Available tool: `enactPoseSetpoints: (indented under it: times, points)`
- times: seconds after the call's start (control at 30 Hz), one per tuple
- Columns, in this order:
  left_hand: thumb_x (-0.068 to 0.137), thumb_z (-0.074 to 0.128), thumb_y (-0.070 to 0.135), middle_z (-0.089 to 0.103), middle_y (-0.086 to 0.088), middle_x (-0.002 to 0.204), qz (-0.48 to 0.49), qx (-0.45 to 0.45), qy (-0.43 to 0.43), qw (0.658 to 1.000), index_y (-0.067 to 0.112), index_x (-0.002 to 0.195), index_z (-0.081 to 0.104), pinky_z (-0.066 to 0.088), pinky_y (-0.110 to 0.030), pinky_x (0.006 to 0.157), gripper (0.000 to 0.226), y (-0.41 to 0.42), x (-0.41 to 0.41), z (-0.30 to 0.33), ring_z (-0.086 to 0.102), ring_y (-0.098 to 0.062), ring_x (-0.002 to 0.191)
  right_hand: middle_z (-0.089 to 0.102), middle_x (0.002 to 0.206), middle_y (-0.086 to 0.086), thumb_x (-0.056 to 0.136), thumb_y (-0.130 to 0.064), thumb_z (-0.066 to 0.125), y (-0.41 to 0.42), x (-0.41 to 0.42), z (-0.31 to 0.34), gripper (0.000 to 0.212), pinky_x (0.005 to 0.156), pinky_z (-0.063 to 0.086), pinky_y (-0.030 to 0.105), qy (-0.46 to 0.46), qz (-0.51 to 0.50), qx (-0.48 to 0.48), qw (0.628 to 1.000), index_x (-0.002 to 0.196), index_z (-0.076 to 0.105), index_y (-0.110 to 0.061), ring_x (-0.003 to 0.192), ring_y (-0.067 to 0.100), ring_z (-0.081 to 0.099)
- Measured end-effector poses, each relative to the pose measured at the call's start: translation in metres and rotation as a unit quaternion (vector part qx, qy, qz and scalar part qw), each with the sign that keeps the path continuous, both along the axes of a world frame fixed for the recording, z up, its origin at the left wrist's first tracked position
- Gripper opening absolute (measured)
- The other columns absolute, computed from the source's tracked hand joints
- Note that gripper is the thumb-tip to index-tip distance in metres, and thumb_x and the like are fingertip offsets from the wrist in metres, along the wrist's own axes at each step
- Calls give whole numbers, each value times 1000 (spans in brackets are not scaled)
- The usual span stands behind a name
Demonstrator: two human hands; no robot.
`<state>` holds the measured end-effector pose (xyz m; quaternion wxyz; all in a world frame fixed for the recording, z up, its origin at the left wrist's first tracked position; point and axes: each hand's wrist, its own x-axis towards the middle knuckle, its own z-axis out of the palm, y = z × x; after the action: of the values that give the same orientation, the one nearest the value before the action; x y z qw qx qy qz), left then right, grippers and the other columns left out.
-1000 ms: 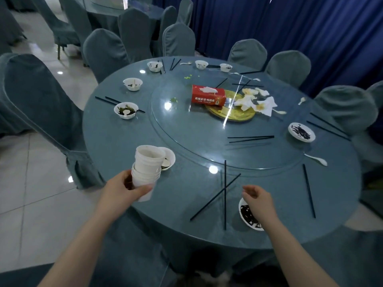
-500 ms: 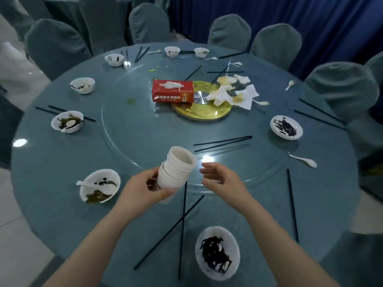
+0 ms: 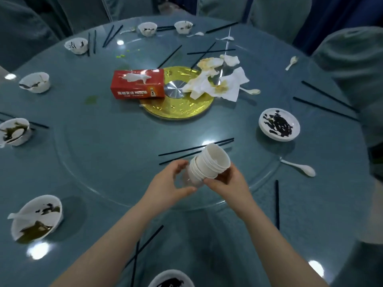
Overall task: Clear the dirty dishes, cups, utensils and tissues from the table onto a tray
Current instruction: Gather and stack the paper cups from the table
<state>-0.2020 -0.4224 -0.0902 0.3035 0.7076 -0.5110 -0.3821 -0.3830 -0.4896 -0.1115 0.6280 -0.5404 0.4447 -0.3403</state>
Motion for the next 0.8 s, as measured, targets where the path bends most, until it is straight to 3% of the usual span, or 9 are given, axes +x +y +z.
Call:
enactPoseSetpoints:
  times: [0.13, 0.27, 0.43, 0.57, 0.73, 0.8]
  points:
    - [77, 76, 35, 32, 10, 152, -32, 80, -113, 990, 26, 146, 30, 22, -16, 104, 83, -16, -4, -24, 29, -6, 138, 67, 105, -10, 69, -6, 82, -34, -34, -11, 54, 76, 51, 18, 49, -121, -31, 991, 108, 55, -31, 93, 2, 65]
    - [84, 65, 46, -2, 0, 161, -53, 179, -219, 958, 21, 153, 9, 8, -36, 118, 92, -22, 2, -44, 0, -16, 148, 62, 105, -20, 68, -13, 83, -68, -73, -22, 57, 75, 47, 15, 112, -193, -44, 974, 108, 51, -36, 97, -2, 61]
    - [95, 45, 48, -17, -1, 159, -105, 231, -323, 912, 18, 153, -7, 3, -49, 117, 83, -16, 6, -58, -7, -21, 148, 60, 110, -17, 69, -20, 80, -101, -89, -31, 60, 73, 43, 5, 146, -230, -88, 958, 117, 46, -34, 97, -4, 58]
    - [97, 42, 44, -23, 1, 158, -120, 228, -346, 902, 19, 152, -12, 3, -50, 117, 81, -12, 9, -64, -10, -19, 147, 58, 119, -5, 73, -18, 78, -118, -83, -35, 58, 68, 42, 0, 127, -246, -107, 955, 121, 47, -25, 104, 6, 58]
    - [95, 46, 44, -19, 0, 159, -116, 213, -315, 918, 20, 152, -7, 2, -47, 118, 82, -15, 11, -66, -6, -18, 148, 56, 130, -1, 80, -14, 75, -121, -82, -38, 67, 89, 48, 19, 98, -256, -38, 961, 137, 40, -14, 113, 10, 59]
    - [95, 49, 40, -17, 0, 159, -80, 171, -279, 942, 18, 153, -1, 2, -42, 119, 80, -10, 13, -60, 5, -17, 148, 55, 126, -3, 80, -21, 75, -108, -83, -39, 72, 86, 46, 22, 127, -263, -2, 956, 140, 36, -14, 107, 10, 59]
